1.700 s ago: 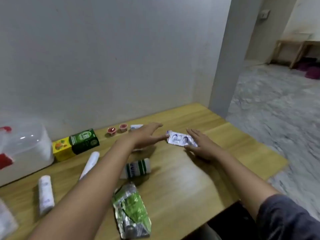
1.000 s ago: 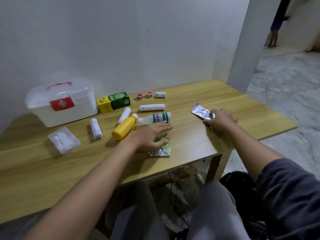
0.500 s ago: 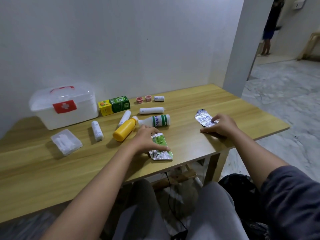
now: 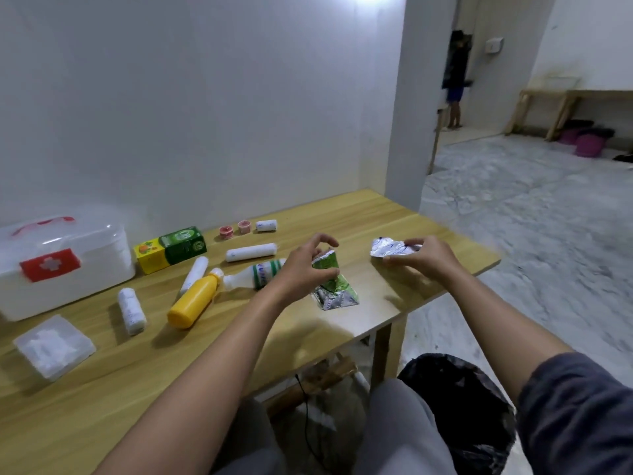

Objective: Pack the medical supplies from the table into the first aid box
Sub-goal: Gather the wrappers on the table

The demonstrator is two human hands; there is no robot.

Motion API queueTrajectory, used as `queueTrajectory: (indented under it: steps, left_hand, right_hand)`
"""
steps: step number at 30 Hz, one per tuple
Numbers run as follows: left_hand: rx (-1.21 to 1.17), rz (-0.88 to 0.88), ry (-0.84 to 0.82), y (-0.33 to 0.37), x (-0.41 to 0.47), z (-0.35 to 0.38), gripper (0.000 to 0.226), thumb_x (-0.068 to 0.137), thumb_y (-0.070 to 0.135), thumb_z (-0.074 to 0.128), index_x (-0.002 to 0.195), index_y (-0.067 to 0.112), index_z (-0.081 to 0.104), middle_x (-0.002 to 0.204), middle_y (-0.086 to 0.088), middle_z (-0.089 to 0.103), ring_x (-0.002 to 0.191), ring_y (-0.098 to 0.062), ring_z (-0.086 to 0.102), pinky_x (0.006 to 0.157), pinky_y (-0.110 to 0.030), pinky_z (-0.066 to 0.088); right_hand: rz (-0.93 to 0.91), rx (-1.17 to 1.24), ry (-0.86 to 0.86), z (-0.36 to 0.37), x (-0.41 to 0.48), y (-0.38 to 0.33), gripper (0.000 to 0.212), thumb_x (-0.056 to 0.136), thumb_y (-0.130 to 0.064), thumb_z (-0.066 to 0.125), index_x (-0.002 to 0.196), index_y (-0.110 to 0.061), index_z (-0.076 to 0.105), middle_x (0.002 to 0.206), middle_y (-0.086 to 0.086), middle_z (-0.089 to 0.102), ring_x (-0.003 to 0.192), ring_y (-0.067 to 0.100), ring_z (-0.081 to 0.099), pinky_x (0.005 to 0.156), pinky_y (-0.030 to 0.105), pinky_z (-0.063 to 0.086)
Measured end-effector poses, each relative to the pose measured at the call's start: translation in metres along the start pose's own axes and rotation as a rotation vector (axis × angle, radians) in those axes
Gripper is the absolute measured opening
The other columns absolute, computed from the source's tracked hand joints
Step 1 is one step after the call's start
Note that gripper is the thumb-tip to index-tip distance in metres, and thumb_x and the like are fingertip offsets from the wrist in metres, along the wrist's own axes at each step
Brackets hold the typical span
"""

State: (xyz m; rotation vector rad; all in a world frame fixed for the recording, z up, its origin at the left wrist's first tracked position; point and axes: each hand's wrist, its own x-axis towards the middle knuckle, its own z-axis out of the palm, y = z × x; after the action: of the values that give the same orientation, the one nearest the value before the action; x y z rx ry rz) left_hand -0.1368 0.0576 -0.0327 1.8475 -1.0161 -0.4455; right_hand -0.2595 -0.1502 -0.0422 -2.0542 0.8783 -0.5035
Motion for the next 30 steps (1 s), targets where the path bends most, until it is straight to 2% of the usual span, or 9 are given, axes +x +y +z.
queueTrajectory:
  steps: [3, 6, 10, 13, 15, 17, 20, 24, 30]
  left_hand:
    - [-0.072, 0.058, -0.043, 0.026, 0.028, 0.02, 0.035, 0.084, -0.002, 0.058, 0.106, 0.023, 0.049, 0.09, -0.01, 0.055, 0.071, -0.021, 0.056, 0.058, -0.028, 0.051]
    - [-0.171, 0.099, -0.115, 0.054, 0.056, 0.053, 0.035, 0.087, -0.006, 0.051, 0.105, 0.023, 0.05, 0.095, -0.012, 0.052, 0.079, -0.025, 0.055, 0.055, -0.026, 0.048]
    - [-0.272, 0.138, -0.244, 0.085, 0.087, 0.117, 0.04, 0.09, -0.008, 0.047, 0.113, 0.024, 0.055, 0.101, -0.01, 0.051, 0.077, -0.023, 0.056, 0.053, -0.027, 0.054]
    - [-0.308, 0.148, -0.353, 0.097, 0.099, 0.177, 0.04, 0.092, -0.009, 0.044, 0.111, 0.021, 0.061, 0.102, -0.01, 0.052, 0.072, -0.02, 0.055, 0.053, -0.021, 0.052]
    - [-0.324, 0.12, -0.413, 0.099, 0.101, 0.218, 0.038, 0.092, -0.01, 0.043, 0.107, 0.019, 0.063, 0.098, -0.007, 0.054, 0.064, -0.009, 0.058, 0.051, -0.017, 0.051]
    - [-0.298, 0.086, -0.455, 0.089, 0.101, 0.258, 0.037, 0.091, -0.01, 0.045, 0.105, 0.019, 0.064, 0.093, -0.005, 0.055, 0.061, -0.004, 0.056, 0.048, -0.015, 0.049]
    - [-0.239, 0.004, -0.482, 0.054, 0.102, 0.307, 0.041, 0.083, -0.011, 0.052, 0.109, 0.019, 0.064, 0.099, -0.009, 0.057, 0.067, -0.011, 0.054, 0.055, -0.017, 0.049]
    - [-0.086, -0.116, -0.535, -0.007, 0.098, 0.35, 0.056, 0.074, -0.008, 0.065, 0.126, 0.013, 0.059, 0.127, -0.008, 0.052, 0.102, -0.014, 0.051, 0.079, -0.014, 0.038]
    - [0.065, -0.316, -0.549, -0.101, 0.107, 0.401, 0.066, 0.068, -0.008, 0.073, 0.129, 0.011, 0.056, 0.132, -0.014, 0.051, 0.119, -0.026, 0.053, 0.077, -0.012, 0.034]
  right_hand:
    - [-0.038, 0.049, 0.113, -0.031, 0.002, 0.006, 0.068, 0.063, -0.042, 0.08, 0.118, -0.005, 0.063, 0.124, 0.015, 0.061, 0.116, 0.024, 0.057, 0.092, 0.03, 0.042]
    - [-0.062, 0.072, 0.27, -0.072, 0.005, 0.023, 0.046, 0.071, -0.019, 0.074, 0.111, 0.002, 0.065, 0.113, 0.023, 0.065, 0.113, 0.034, 0.057, 0.096, 0.044, 0.046]
    - [-0.001, 0.025, 0.422, -0.124, -0.004, 0.059, 0.05, 0.071, -0.006, 0.065, 0.121, 0.0, 0.06, 0.114, 0.019, 0.055, 0.105, 0.028, 0.054, 0.087, 0.027, 0.039]
    - [0.075, -0.003, 0.501, -0.152, -0.016, 0.103, 0.048, 0.077, 0.005, 0.06, 0.125, -0.001, 0.057, 0.127, 0.019, 0.049, 0.117, 0.028, 0.05, 0.088, 0.018, 0.033]
    - [0.134, 0.004, 0.529, -0.163, -0.025, 0.134, 0.049, 0.078, 0.006, 0.059, 0.126, -0.001, 0.056, 0.128, 0.019, 0.047, 0.119, 0.029, 0.049, 0.087, 0.013, 0.03]
    - [0.207, 0.028, 0.531, -0.165, -0.034, 0.166, 0.05, 0.079, 0.006, 0.06, 0.128, -0.002, 0.054, 0.127, 0.019, 0.045, 0.119, 0.029, 0.049, 0.089, 0.017, 0.033]
    - [0.291, 0.032, 0.497, -0.154, -0.043, 0.21, 0.053, 0.078, 0.007, 0.061, 0.129, -0.002, 0.052, 0.128, 0.019, 0.043, 0.12, 0.029, 0.047, 0.083, 0.01, 0.028]
    - [0.415, 0.031, 0.4, -0.121, -0.049, 0.271, 0.054, 0.078, 0.01, 0.06, 0.13, 0.0, 0.051, 0.13, 0.019, 0.041, 0.122, 0.028, 0.047, 0.079, 0.006, 0.027]
    - [0.575, 0.065, 0.176, -0.059, -0.042, 0.344, 0.055, 0.082, 0.004, 0.057, 0.135, -0.008, 0.046, 0.115, 0.001, 0.035, 0.119, 0.022, 0.048, 0.081, 0.016, 0.035]
